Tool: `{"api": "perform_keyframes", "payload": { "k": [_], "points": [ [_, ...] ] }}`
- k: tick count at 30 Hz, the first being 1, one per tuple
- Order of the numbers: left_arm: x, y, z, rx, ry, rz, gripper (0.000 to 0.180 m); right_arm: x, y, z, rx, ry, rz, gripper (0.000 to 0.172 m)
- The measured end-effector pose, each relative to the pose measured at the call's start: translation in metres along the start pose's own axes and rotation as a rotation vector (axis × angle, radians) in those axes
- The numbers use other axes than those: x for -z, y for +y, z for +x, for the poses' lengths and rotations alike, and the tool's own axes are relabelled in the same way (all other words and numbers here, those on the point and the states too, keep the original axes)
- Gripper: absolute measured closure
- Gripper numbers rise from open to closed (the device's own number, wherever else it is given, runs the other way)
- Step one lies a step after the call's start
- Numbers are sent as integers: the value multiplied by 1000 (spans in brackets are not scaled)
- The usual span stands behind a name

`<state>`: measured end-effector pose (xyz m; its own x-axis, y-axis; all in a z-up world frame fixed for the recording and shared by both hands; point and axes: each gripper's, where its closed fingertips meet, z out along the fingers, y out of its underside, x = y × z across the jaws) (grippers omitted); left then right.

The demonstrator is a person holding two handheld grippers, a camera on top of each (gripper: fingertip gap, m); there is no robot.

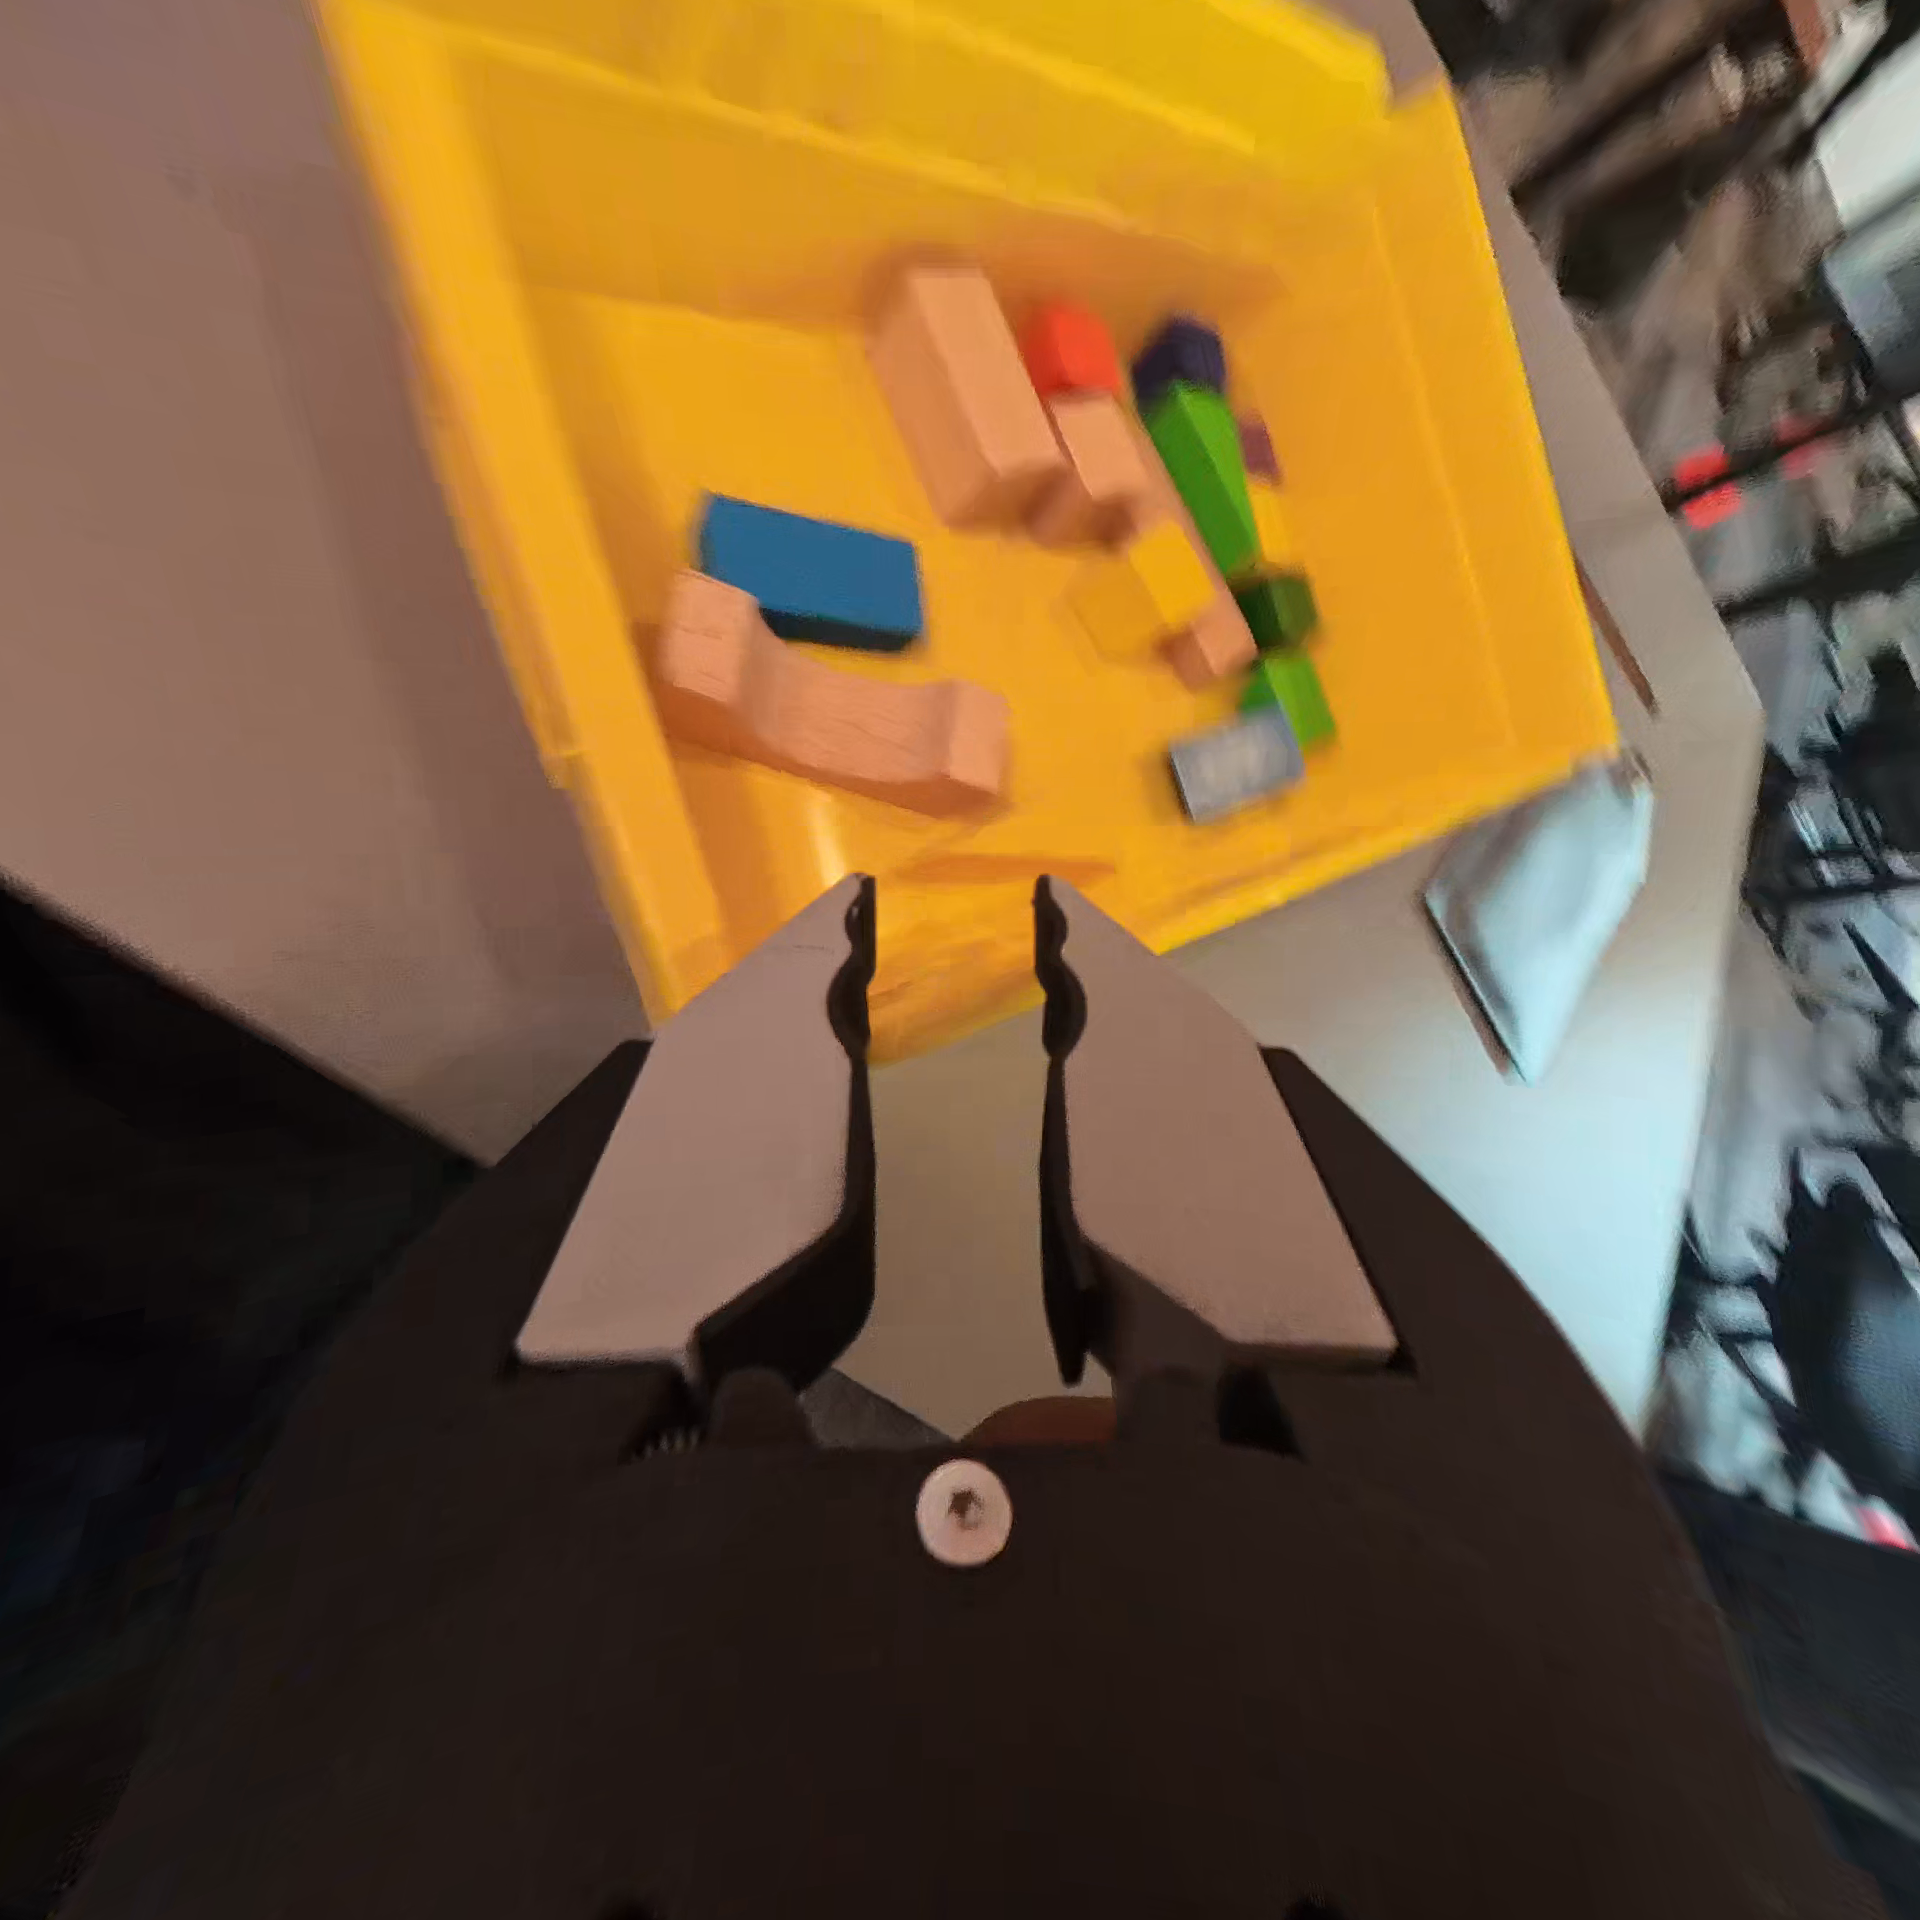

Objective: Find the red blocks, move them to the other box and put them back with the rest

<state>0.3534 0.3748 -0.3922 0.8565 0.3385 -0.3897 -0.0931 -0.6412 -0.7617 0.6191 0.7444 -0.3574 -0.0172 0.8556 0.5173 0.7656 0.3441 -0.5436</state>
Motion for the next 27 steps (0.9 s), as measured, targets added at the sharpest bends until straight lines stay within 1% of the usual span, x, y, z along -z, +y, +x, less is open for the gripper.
{"api": "perform_keyframes", "payload": {
  "k": [1,2,3,4,5,6,7,8,9,10,11,12,14,15,16,17,18,19,21,24,27],
  "points": [
    [2,4,-6,-6,0,-6,111,-6,13,20,-28,50,-37,144],
    [5,10,-13,-9,-4,-22,111,-10,24,36,-68,85,-68,148],
    [9,17,-24,-6,-24,-44,107,-13,34,47,-120,99,-96,146],
    [13,25,-38,-2,-57,-65,101,-14,39,54,-179,106,-106,137],
    [18,33,-55,8,-105,-84,89,-13,38,57,-234,107,-82,128],
    [23,41,-69,30,-139,-100,83,-12,30,53,-274,89,-26,125],
    [28,43,-75,72,-141,-93,88,-11,18,44,-298,51,44,124],
    [32,34,-70,121,-105,-50,93,-11,4,31,-319,-5,114,121],
    [36,15,-52,149,-29,23,94,-11,-11,13,-342,-81,178,116],
    [39,-7,-33,150,32,105,98,-11,-27,-7,-363,-171,234,111],
    [38,-26,-17,126,49,162,107,-13,-41,-26,-378,-248,275,108],
    [32,-39,-7,98,25,179,112,-17,-52,-38,-389,-284,298,103],
    [9,-54,11,75,-3,163,116,-31,-67,-47,-394,-266,315,101],
    [-7,-56,19,79,4,139,126,-38,-76,-49,-400,-258,326,101],
    [-22,-57,22,109,-9,117,124,-45,-84,-53,-410,-270,337,102],
    [-32,-58,17,127,-61,109,133,-52,-91,-57,-412,-293,338,104],
    [-37,-59,9,112,-119,112,158,-60,-95,-58,-412,-296,323,105],
    [-40,-61,8,133,-121,114,159,-68,-96,-55,-408,-273,307,104],
    [-39,-58,4,147,-142,106,162,-75,-98,-52,-377,-252,305,124],
    [-30,-47,-8,160,-212,118,169,-71,-93,-53,-349,-223,289,128],
    [-27,-44,-9,200,-190,147,169,-60,-83,-60,-263,-226,304,132]
  ]
}}
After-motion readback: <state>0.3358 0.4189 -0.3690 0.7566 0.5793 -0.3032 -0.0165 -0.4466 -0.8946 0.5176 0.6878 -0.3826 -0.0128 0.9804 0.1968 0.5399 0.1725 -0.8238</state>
